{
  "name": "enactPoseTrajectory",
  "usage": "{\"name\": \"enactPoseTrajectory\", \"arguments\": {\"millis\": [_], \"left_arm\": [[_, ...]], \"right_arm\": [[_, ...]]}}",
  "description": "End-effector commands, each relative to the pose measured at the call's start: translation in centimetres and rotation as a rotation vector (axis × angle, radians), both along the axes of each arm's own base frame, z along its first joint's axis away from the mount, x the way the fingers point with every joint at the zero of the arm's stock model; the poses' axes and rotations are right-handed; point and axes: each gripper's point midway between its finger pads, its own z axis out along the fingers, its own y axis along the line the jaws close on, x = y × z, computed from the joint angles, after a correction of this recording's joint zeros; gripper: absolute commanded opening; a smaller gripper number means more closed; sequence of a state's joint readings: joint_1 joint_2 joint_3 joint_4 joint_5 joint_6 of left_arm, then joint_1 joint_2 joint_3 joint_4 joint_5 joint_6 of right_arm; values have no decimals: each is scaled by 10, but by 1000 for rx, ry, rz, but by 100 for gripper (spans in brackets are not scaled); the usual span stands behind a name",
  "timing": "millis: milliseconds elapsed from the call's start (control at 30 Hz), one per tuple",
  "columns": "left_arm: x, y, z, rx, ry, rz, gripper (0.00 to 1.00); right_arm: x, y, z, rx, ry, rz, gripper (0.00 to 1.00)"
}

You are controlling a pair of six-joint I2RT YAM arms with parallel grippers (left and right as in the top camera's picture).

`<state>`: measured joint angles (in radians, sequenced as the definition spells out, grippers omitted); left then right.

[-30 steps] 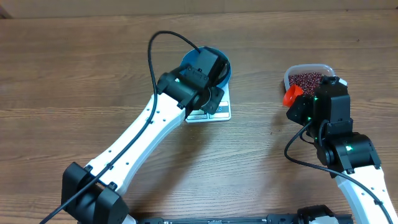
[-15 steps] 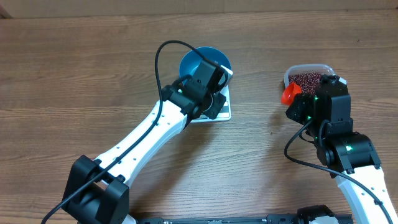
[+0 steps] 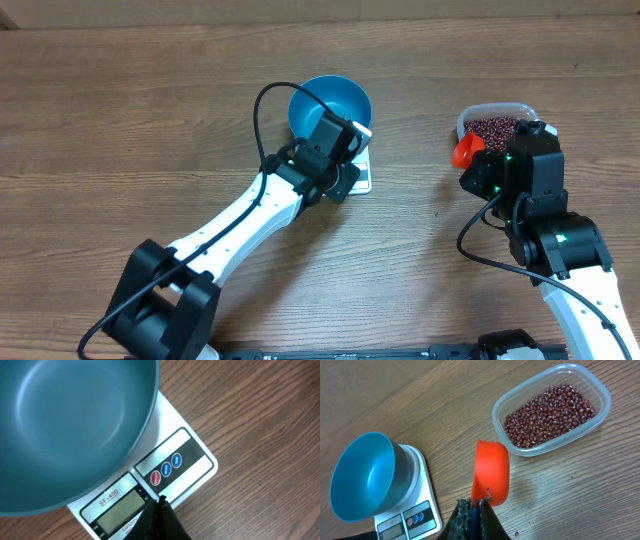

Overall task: Scoop item into bowl and weigh 150g on scale
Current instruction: 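Move the left gripper down to the scale's buttons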

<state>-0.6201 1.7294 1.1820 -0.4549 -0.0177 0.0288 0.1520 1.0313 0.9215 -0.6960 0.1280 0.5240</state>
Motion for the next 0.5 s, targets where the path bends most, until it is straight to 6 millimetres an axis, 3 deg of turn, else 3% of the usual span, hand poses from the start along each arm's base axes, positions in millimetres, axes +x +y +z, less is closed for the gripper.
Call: {"name": "enactPoseTrajectory", "arguments": {"millis": [0, 233, 467], "left_arm": [[1, -1, -18, 18, 23, -19, 4], [1, -1, -49, 58, 64, -35, 4], [5, -4, -48, 47, 47, -35, 4]], "right_arm": [[4, 0, 16, 13, -45, -7, 4], [4, 0, 16, 13, -44, -7, 4], [4, 0, 16, 13, -45, -7, 4]]}}
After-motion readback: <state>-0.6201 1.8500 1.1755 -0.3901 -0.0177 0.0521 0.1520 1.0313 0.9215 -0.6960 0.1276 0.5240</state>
